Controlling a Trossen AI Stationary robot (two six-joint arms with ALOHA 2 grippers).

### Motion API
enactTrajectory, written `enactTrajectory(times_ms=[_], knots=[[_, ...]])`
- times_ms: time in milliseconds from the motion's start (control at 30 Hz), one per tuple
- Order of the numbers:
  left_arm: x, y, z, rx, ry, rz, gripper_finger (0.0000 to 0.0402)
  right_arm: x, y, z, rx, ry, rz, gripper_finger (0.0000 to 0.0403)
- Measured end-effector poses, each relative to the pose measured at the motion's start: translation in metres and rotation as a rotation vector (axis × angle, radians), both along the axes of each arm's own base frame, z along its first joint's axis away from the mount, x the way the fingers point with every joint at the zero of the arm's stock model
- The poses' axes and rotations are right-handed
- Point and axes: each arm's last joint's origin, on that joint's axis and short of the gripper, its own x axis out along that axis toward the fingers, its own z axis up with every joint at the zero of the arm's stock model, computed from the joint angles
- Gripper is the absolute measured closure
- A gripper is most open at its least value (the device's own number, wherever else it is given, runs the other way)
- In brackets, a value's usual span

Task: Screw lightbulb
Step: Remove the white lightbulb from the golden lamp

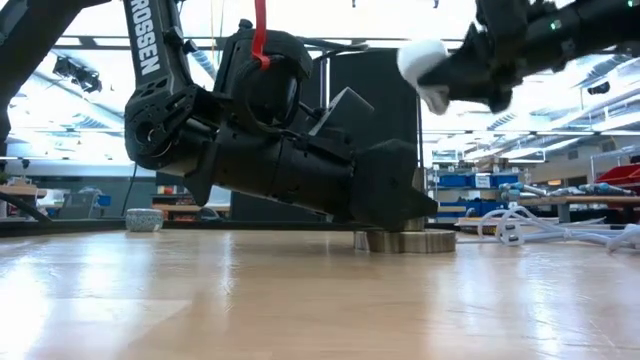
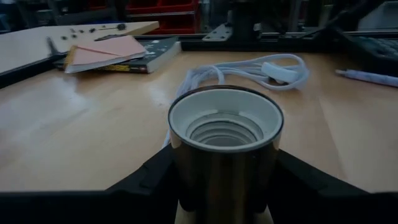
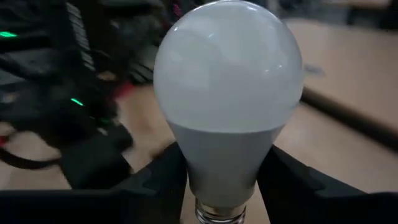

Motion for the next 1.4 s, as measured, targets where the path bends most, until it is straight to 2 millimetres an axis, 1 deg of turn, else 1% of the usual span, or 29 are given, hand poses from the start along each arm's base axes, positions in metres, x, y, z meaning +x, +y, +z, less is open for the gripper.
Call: enactTrajectory(times_ms=[100,233,400,467,600,700,833,1000,1233,1400], knots=[[-0.001,0.001,-0.001,0.009,0.004,0.049,0.0213,-0.005,-0.007,-0.01,0.085,0.065,-0.107,0.0218],[-0.001,0.002,-0.001,-0.011,-0.002,0.078,0.0213,-0.007,-0.02,-0.03,0.226,0.142,-0.253,0.0218],[-0.001,0.002,-0.002,-0.023,0.006,0.07,0.021,0.002,-0.035,-0.048,0.335,0.18,-0.311,0.0218],[-0.001,0.002,-0.002,-0.009,0.021,0.056,0.0199,0.006,-0.042,-0.055,0.384,0.198,-0.32,0.0218],[-0.001,0.003,-0.005,-0.009,0.052,0.054,0.0165,0.012,-0.053,-0.068,0.442,0.23,-0.334,0.0218],[-0.001,0.003,-0.006,-0.009,0.053,0.05,0.015,0.018,-0.06,-0.073,0.464,0.245,-0.347,0.0218],[-0.002,0.001,-0.001,0.021,0.061,0.037,0.0146,0.027,-0.068,-0.074,0.496,0.283,-0.357,0.0218],[-0.014,-0.002,0.005,0.075,0.087,0.009,0.0145,0.037,-0.074,-0.076,0.516,0.394,-0.34,0.0218],[-0.033,0.002,0.007,0.052,0.004,0.0,0.0144,0.037,-0.075,-0.081,0.52,0.471,-0.336,0.0215],[-0.042,0.005,0.015,0.039,-0.049,-0.011,0.0144,0.036,-0.075,-0.081,0.514,0.489,-0.318,0.0194]])
